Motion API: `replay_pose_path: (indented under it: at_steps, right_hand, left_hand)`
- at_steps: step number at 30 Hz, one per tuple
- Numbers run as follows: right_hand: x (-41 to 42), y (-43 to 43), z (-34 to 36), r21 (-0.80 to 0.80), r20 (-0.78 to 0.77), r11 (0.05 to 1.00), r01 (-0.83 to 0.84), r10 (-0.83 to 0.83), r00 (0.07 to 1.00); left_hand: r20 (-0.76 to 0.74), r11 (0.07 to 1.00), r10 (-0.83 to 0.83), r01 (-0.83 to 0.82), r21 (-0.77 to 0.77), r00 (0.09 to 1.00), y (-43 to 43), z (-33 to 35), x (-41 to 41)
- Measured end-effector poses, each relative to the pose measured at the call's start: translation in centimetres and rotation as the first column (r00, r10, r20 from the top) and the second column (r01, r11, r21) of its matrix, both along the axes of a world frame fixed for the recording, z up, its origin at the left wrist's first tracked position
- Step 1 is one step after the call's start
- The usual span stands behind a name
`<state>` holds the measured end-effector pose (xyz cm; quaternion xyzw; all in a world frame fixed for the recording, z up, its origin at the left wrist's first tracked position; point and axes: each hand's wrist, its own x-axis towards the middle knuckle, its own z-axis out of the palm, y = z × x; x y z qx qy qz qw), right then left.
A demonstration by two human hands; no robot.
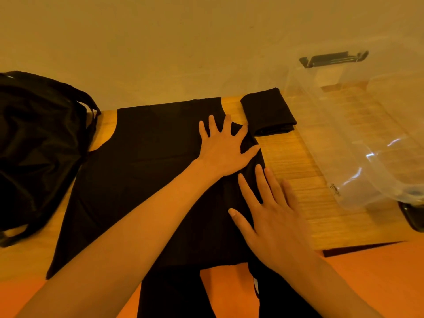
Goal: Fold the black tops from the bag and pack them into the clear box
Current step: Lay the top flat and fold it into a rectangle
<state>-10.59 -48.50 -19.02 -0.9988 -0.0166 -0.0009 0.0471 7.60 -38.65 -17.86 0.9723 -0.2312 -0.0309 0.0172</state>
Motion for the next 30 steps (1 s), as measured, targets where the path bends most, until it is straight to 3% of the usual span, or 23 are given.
replay_pose_path:
  at_steps: [12, 18, 20, 22, 25, 30]
  right_hand:
    - [-1.8, 0.1, -0.2, -0.014, -0.002, 1.000, -0.007, 0.007, 1.000]
    - [-2.0, -0.3, 0.1, 0.012, 0.017, 1.000, 0.011, -0.011, 1.000]
    - [-1.8, -0.6, 0.0, 0.021, 0.015, 1.000, 0.019, -0.019, 1.000]
    - [-1.9, -0.7, -0.2, 0.014, 0.016, 1.000, 0.022, -0.022, 1.000]
    - [-2.1, -0.5, -0.3, -0.023, 0.012, 1.000, 0.016, -0.016, 1.000]
    - [-2.0, -0.4, -0.2, -0.038, 0.005, 0.999, 0.022, -0.022, 1.000]
  left_hand:
    - [-0.097, 0.993, 0.110, -0.106, 0.044, 0.989, 0.0, 0.3, 0.4]
    - [0.048, 0.974, 0.198, -0.191, -0.122, 0.979, 0.5, 1.1, -1.2]
    - [0.179, 0.966, 0.156, -0.112, -0.231, 0.972, 1.5, 0.9, -2.3]
    - [0.264, 0.965, 0.008, 0.062, -0.254, 0.965, 2.3, 0.7, -3.4]
    - [0.195, 0.945, -0.225, 0.262, -0.196, 0.955, 2.1, 0.2, -3.9]
    - [0.042, 0.955, -0.255, 0.258, -0.148, 0.966, 1.0, 0.4, -2.6]
